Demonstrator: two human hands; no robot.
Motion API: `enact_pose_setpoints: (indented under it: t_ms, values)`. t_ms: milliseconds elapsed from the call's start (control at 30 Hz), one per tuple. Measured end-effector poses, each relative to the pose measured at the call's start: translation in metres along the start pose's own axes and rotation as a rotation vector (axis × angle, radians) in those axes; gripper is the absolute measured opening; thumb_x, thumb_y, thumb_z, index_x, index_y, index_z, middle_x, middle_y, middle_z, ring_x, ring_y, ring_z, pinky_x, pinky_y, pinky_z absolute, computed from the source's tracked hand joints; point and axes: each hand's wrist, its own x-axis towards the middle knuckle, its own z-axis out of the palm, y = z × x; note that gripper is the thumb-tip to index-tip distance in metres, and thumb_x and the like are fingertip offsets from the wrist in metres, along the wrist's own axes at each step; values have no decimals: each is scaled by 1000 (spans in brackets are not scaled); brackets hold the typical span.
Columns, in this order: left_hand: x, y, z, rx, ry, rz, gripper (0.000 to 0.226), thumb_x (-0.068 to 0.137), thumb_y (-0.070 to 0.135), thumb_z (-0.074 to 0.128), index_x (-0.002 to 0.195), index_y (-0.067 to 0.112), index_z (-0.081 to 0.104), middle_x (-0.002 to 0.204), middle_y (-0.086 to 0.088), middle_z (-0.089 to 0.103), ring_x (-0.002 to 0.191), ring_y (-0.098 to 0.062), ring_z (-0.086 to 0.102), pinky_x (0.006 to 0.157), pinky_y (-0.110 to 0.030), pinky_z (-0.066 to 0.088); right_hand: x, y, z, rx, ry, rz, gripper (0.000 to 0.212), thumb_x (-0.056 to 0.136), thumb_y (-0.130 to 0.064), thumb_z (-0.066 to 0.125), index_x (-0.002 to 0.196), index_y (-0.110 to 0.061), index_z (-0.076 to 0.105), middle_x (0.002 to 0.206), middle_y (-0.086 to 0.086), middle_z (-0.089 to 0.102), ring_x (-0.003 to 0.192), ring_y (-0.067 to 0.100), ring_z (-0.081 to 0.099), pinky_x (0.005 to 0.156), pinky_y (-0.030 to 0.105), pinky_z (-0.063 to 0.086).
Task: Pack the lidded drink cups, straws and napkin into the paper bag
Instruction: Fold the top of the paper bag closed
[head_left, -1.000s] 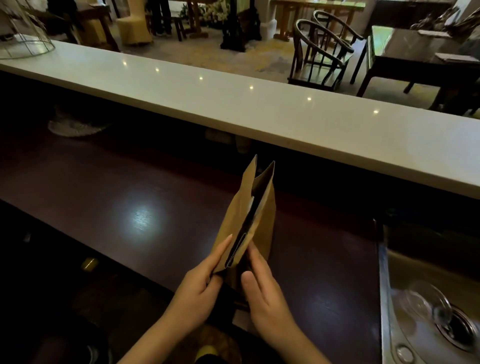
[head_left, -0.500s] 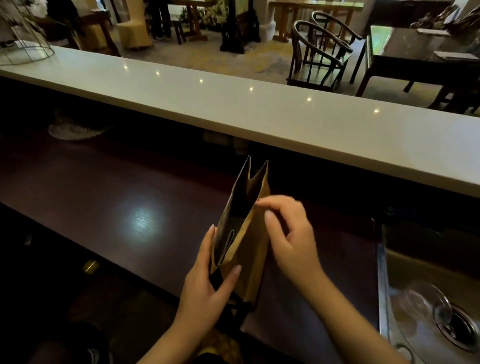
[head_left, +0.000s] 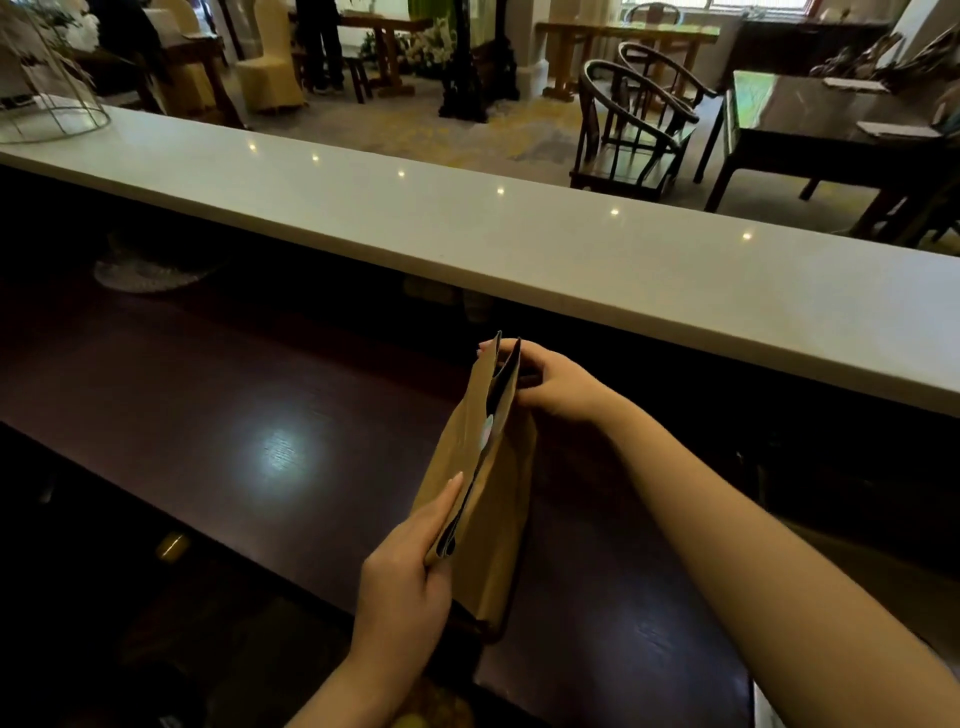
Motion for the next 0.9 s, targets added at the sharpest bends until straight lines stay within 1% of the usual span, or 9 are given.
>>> enact_pose_setpoints:
  t_ms: [67,167,333,467,533,600,733,833,900]
  values:
    - [1,-3,-6,21,-16,24,105,76,-17,59,114,76,30,115,39,47,111,29,41,95,1,37,10,1,-4,68,-150,-13,61,82,5,58,136,-21,45,136,-1,52,126,11,46,96,17,43]
    - [3,-9,-15,50,-43,62,104,74,-21,57,122,68,31,114,55,46,116,23,43,96,0,36,20,-1,-10,76,-277,-32,62,83,5,59,136,-23,44,128,-3,52,115,3,50,85,12,48]
    - [13,-15,-22,-32,-17,111,77,80,-9,60,123,54,45,124,40,51,116,4,56,94,-9,45,25,-3,-22,-101,-366,-70,37,81,0,65,115,-15,61,111,-1,59,103,4,57,86,15,50]
    - [15,-22,-27,-23,2,136,64,78,1,57,126,42,47,125,27,57,114,5,57,93,-9,46,29,11,-16,-216,-253,-44,19,81,-18,69,100,-15,70,102,5,70,98,17,66,95,39,52]
    - [18,-28,-32,57,2,135,62,77,4,57,130,35,46,120,26,61,111,12,55,91,-5,44,29,15,-16,-232,-179,-12,21,81,-20,69,100,-12,71,99,5,71,95,19,67,96,40,51]
    - [23,-31,-40,179,-49,167,62,79,12,57,135,33,39,118,19,61,106,9,57,88,-4,45,28,17,-17,-204,-146,-20,21,82,-18,68,101,-10,72,100,6,71,96,19,67,97,38,50]
    - [33,-37,-53,394,-175,296,62,82,30,48,140,41,28,102,5,66,84,-8,64,66,-23,55,17,9,-16,-143,-155,-195,21,85,-2,60,101,-12,72,99,-2,69,98,9,64,96,22,46]
    - [35,-41,-55,458,-216,338,61,81,26,46,139,39,32,100,7,58,82,-3,55,65,-12,46,12,5,-19,-148,-143,-317,25,82,6,59,96,-10,73,102,6,70,100,12,65,94,19,47]
    - [34,-47,-55,467,-215,340,60,81,20,43,136,42,36,101,8,53,85,1,48,68,-6,38,7,11,-21,-37,-104,-254,25,81,8,58,89,-10,74,102,6,70,98,4,65,90,13,47]
